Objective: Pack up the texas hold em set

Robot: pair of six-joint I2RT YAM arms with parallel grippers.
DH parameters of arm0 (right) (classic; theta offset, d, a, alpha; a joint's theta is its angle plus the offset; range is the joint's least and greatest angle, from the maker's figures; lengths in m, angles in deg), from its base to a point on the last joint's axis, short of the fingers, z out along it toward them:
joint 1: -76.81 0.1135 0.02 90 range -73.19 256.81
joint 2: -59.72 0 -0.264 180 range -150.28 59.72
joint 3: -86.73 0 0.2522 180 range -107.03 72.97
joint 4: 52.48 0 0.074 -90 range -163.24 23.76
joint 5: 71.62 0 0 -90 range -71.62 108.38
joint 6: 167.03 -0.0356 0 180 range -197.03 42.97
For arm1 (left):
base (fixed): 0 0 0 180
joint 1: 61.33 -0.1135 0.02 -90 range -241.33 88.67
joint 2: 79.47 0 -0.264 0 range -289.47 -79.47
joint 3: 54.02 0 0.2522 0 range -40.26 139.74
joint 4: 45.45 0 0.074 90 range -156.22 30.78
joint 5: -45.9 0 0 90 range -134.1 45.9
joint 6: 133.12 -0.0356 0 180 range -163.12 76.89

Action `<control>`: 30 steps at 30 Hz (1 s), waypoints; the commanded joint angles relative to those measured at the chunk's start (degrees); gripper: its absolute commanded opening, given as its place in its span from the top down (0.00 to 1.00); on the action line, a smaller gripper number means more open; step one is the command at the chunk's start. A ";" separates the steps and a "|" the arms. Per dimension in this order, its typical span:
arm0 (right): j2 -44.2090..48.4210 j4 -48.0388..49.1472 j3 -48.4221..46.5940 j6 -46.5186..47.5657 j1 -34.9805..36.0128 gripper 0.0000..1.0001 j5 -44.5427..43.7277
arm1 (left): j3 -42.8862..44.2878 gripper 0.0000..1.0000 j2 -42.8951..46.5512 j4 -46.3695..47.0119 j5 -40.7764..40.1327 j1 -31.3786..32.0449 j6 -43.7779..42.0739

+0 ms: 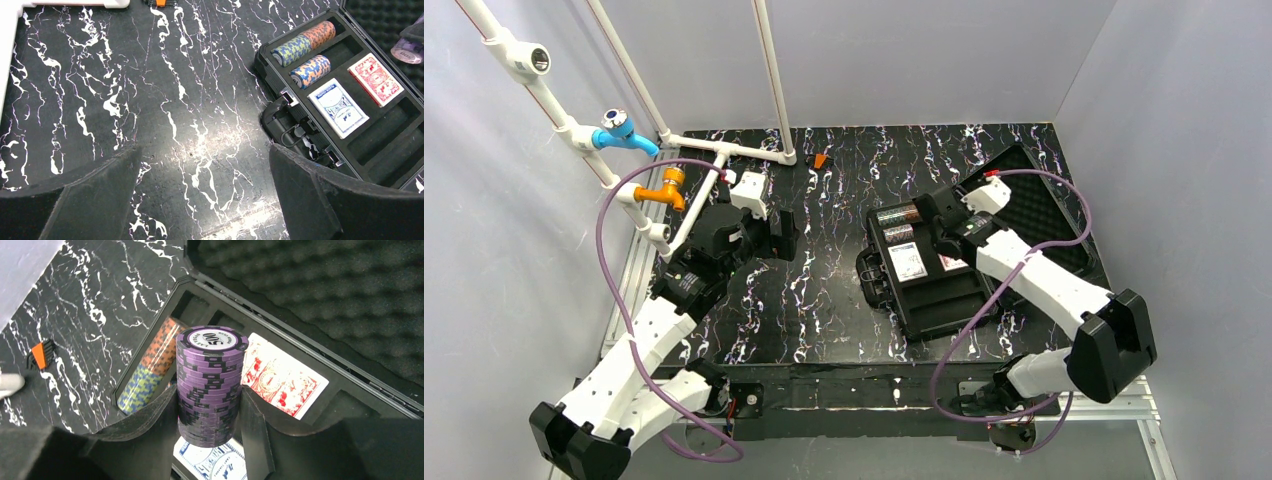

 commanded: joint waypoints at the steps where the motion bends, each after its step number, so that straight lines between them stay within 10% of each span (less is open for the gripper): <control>1: -1.01 2.91 -4.01 -3.02 -4.05 0.99 4.02 | 1.59 0.02 -0.46 -0.37 -1.30 0.26 -0.85; 30: -15.51 6.50 -8.29 -13.81 -11.62 0.99 17.46 | 2.04 0.03 -0.28 -1.01 -1.82 0.31 -1.64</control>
